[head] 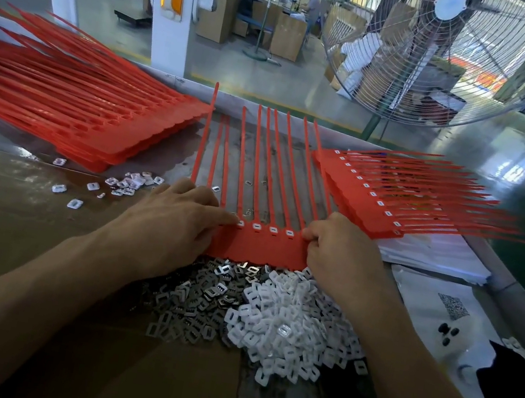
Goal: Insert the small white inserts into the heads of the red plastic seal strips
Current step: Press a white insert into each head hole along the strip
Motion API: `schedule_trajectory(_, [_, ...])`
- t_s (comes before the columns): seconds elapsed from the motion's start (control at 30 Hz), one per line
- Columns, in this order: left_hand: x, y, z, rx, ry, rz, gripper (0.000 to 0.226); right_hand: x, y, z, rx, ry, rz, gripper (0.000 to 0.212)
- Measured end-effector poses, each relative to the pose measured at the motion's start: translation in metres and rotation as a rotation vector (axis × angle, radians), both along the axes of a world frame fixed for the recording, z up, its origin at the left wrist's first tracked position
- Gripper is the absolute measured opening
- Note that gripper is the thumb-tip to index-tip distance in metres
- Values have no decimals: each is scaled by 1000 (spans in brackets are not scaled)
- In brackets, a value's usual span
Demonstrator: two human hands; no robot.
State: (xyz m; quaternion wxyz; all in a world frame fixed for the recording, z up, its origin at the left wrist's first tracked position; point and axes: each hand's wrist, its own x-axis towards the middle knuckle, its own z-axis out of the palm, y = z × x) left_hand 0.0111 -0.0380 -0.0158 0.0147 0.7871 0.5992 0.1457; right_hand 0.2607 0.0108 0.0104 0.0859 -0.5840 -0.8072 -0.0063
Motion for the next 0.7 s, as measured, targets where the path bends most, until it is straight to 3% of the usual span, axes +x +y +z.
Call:
schedule_trajectory(0.3, [0, 1, -1, 7, -11, -8, 43, 12, 2, 1, -23, 249, -30, 32])
schedule_trajectory(0.6, [-2, 2, -3, 1, -25, -10, 43, 11, 2, -3, 31, 60, 65, 32])
schedule_trajectory(0.7, [-2, 1, -2, 2, -22, -4, 43, 17, 5, -6, 0, 125, 79, 31])
